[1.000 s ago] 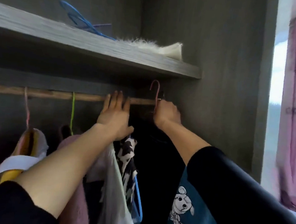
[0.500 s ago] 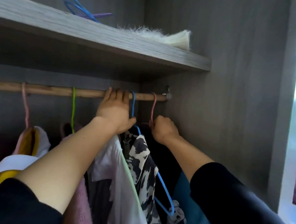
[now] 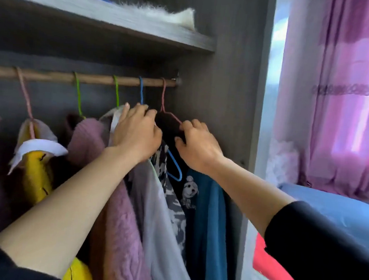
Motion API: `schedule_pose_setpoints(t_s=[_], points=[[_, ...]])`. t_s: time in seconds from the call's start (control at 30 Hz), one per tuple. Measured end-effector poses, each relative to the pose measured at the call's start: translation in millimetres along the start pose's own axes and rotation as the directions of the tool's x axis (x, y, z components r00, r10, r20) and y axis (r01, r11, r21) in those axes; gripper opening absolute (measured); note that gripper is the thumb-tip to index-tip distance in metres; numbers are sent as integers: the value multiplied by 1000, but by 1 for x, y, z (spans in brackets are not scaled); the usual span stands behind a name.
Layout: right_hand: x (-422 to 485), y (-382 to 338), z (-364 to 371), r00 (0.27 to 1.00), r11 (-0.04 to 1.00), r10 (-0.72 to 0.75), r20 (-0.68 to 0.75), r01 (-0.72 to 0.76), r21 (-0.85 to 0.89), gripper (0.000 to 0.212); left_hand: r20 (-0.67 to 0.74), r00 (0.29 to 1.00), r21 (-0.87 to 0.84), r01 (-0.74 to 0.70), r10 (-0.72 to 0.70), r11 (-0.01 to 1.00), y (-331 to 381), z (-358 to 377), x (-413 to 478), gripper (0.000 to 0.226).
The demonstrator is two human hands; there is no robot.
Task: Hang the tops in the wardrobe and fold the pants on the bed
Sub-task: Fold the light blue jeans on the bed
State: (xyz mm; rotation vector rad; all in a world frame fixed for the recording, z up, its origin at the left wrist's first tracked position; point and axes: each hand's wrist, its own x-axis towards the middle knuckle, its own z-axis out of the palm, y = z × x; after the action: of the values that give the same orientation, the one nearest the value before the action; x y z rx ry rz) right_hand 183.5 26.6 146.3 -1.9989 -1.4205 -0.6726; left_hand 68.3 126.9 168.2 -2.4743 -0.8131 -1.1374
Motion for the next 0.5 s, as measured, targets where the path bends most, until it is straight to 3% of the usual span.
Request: schedule_pose_setpoints(t_s=[0.23,0.4,0.5], points=[[-135,32,-53,996,993,91,-10,-92,-74,38,-1,1000,-321,-27,28,947,88,-4,-86,46],[-226,100,-92,971,956,239,11,-234,-178,40,-7,968,-398,-231,249,888,176,12,-133,43],[-278,156,-114,931,906,361,61,-334,-261,38,85,946,-499,-232,314,835,250,33,-155,45]])
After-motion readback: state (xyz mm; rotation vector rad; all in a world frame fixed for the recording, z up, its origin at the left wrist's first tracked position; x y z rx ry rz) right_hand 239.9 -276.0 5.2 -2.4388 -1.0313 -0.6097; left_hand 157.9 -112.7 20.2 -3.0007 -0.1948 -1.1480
